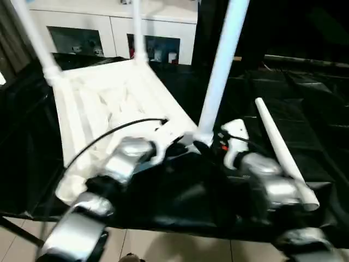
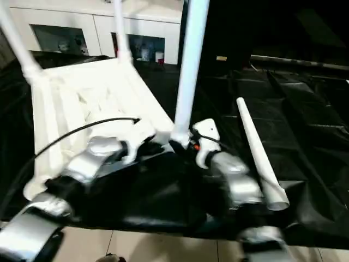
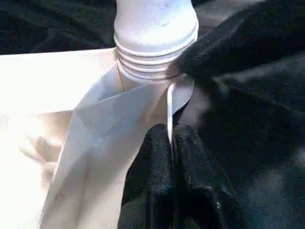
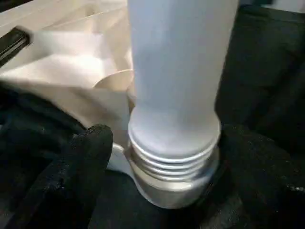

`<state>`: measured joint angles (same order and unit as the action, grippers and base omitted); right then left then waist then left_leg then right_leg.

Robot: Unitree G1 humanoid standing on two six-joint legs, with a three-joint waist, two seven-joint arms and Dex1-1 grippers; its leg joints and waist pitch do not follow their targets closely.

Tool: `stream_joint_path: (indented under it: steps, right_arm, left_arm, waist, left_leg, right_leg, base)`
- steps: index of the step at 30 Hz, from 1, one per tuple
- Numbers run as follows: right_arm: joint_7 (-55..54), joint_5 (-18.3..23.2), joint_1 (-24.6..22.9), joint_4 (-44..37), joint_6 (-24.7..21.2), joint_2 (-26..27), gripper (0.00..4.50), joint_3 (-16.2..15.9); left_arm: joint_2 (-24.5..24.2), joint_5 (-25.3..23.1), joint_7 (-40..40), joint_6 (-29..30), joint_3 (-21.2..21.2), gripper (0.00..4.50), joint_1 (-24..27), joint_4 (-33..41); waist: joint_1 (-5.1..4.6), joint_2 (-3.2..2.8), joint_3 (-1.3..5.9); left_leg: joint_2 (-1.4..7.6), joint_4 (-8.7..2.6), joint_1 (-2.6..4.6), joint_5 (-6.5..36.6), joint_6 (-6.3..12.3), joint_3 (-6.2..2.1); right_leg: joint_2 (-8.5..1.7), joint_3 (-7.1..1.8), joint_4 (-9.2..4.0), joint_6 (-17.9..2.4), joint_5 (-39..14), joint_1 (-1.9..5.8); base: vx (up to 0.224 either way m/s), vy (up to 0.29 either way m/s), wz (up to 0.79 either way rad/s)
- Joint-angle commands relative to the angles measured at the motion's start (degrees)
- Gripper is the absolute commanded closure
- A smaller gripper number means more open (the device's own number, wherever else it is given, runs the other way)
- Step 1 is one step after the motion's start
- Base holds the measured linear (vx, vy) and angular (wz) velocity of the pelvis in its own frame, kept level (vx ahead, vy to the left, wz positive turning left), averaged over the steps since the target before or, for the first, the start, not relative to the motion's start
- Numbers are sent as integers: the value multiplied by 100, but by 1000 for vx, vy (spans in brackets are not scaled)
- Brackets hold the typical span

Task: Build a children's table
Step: Rotate leg to tighten

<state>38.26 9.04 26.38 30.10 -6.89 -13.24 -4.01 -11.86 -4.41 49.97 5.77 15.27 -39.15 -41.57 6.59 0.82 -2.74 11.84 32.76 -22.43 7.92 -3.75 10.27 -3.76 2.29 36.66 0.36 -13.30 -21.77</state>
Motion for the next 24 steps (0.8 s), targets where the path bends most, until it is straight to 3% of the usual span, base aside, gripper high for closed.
stream_joint_path:
  steps: [1,4,10,15,24]
  right_arm:
    - [445,57,-95,-250,-20,-167,58,-83]
    - [894,67,-146,-391,-6,-398,58,-168]
    - [1206,40,-158,-441,-40,-547,58,-366]
    - [1289,44,-150,-392,-67,-488,103,-351]
    - [1104,50,-170,-319,-132,-386,168,-323]
  left_arm:
    - [-44,276,492,-189,60,450,181,255]
    - [-292,506,1223,-148,150,450,418,682]
    - [-446,547,1479,-132,126,450,528,832]
    - [-495,532,1480,-74,85,450,561,913]
    - [-434,462,1320,-33,30,450,532,845]
  waist:
    - [23,55,346]
    - [26,45,344]
    - [61,40,343]
    - [73,76,350]
    - [82,69,351]
  left_leg:
    - [137,-318,123,1203,206,-39]
    - [160,-331,142,1304,177,-38]
    - [161,-338,152,1297,140,-29]
    - [151,-327,135,1186,172,-24]
    - [151,-320,134,1113,200,-22]
  right_leg:
    - [-411,-207,-494,-1172,-216,220]
    - [-412,-209,-500,-1199,-392,195]
    - [-409,-209,-490,-1226,-345,183]
    - [-415,-209,-482,-1184,-280,195]
    - [-409,-205,-473,-1185,-260,183]
  base:
    - [0,0,0]
    - [0,0,0]
    - [0,0,0]
    - [0,0,0]
    - [0,0,0]
